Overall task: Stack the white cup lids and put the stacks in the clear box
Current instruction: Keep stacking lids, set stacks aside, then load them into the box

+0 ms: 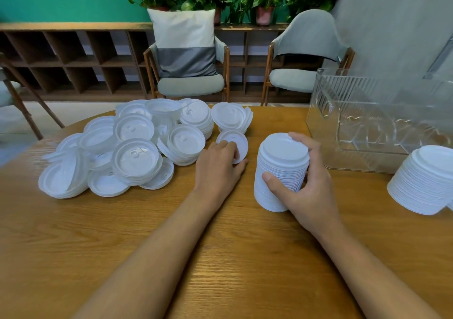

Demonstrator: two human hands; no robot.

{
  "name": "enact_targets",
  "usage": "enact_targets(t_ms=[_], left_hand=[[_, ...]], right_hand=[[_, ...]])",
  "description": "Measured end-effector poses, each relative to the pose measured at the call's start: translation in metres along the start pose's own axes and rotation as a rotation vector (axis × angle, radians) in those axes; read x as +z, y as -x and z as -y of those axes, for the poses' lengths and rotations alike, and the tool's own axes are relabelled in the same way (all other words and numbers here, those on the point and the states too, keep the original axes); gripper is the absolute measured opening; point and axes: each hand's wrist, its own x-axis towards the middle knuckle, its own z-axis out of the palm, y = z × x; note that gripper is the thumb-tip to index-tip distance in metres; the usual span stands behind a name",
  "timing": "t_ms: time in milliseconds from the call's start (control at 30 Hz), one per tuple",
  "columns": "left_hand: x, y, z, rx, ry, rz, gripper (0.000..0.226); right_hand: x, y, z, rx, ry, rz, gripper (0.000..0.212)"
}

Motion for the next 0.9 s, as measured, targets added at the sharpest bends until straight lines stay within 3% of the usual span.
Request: enact_targets(t_ms=[100, 233, 533, 700, 800, 900], left_hand=[[-0.010, 0.009, -0.001, -0.008, 0.079, -0.042, 0.018], [-0.038, 0.021, -0.005, -0.112, 0.461, -0.093, 0.014], [-0.077, 0.023, -0.023, -0.350, 1.187, -0.043, 0.053], [-0.081, 0.016, -0.018, -0.396, 1.598, 0.096, 0.055], [-0.084, 0.015, -0.018, -0.368, 1.707, 0.165, 0.058], [-0.083, 0.017, -0.021, -0.287, 1.665, 0.254, 0.058]], right_hand=[[-0.001, 0.001, 0.000, 0.010, -0.004, 0.004, 0.078], [0.000, 0.001, 0.003, 0.016, -0.030, -0.020, 0.077], [-0.002, 0.001, 0.003, 0.036, -0.070, -0.056, 0.071], [-0.002, 0.001, 0.008, 0.055, -0.119, 0.000, 0.077], [-0.003, 0.001, 0.013, 0.055, -0.143, 0.051, 0.080], [-0.001, 0.002, 0.017, 0.035, -0.165, 0.093, 0.082]])
